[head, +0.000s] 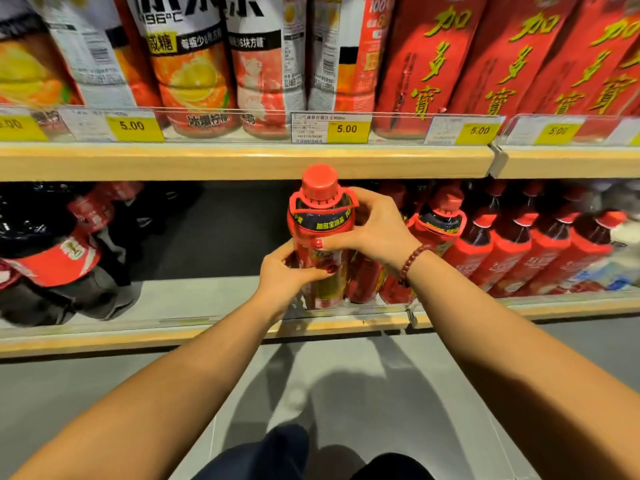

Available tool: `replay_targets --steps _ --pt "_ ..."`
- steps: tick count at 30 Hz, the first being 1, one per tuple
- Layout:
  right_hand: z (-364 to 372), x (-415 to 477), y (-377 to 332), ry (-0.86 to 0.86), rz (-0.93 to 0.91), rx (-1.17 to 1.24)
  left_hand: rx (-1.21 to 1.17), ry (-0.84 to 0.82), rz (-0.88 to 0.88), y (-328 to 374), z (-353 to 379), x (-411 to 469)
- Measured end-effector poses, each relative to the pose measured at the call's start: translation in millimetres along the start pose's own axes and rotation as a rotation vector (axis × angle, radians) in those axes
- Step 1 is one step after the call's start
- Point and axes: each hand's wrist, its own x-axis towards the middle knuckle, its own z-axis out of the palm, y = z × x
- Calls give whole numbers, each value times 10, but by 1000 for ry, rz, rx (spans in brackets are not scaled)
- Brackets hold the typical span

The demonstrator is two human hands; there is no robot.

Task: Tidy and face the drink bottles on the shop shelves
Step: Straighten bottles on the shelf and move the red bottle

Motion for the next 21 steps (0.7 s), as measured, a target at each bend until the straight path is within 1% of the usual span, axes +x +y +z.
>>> replay_targets --steps 4,7,11,16,21 --pt "-30 40 92 4 5 -69 39 -9 36 -19 16 113" --pt "-30 43 143 16 17 -146 70 -22 27 -67 37 198" --pt "-44 -31 237 95 -43 -291 73 0 -12 -259 162 218" --pt "-111 -84 404 164 -34 -317 95 14 -72 -459 267 243" --pt "-70 -34 494 203 -30 -293 36 13 -100 -533 305 264"
